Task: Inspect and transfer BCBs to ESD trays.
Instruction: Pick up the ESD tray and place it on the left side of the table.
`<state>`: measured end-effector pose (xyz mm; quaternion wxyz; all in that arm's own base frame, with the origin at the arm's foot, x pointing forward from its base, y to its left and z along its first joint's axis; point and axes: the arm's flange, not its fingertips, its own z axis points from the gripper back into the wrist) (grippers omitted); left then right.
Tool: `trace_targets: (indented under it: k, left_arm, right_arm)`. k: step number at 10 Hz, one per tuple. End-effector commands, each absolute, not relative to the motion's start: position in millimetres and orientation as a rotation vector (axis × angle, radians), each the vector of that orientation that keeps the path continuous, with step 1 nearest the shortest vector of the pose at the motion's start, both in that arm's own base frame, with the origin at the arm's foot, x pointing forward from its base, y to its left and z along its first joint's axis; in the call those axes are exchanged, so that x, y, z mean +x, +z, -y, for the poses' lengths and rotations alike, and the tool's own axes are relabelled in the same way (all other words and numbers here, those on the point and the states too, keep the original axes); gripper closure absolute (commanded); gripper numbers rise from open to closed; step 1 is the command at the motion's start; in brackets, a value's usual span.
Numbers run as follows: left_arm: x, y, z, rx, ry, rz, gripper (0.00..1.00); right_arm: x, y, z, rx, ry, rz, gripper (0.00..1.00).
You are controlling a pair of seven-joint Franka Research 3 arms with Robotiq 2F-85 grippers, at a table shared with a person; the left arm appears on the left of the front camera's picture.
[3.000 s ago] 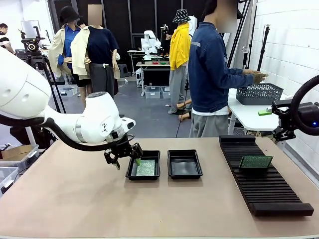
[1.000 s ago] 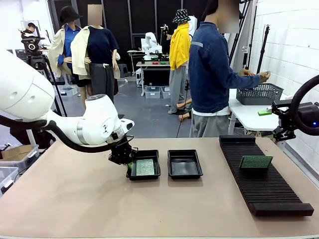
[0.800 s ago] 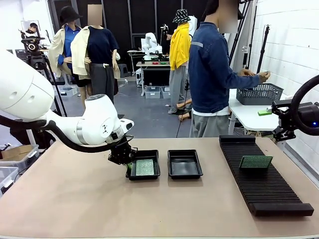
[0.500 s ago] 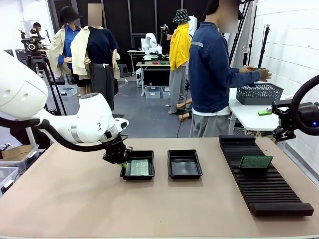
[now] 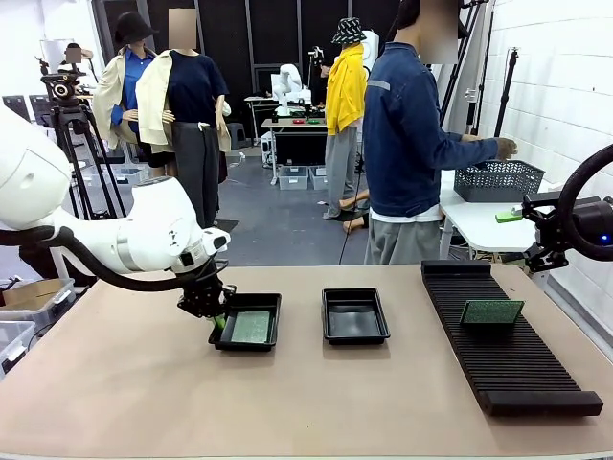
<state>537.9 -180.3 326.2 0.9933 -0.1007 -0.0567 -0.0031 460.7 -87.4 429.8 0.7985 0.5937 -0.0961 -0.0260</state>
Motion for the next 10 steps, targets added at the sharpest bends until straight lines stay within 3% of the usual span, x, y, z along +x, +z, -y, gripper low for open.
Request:
trace_targets:
  k: [1,10]
  left_arm:
    - [533,329,155,-0.222,-0.022,0.108,1.0]
    - [530,332,66,-0.23,-0.07,0.108,1.0]
  right_arm:
    - [461,430,86,1.272,-0.064,0.202,0.0]
    - [461,430,86,1.272,-0.064,0.202,0.0]
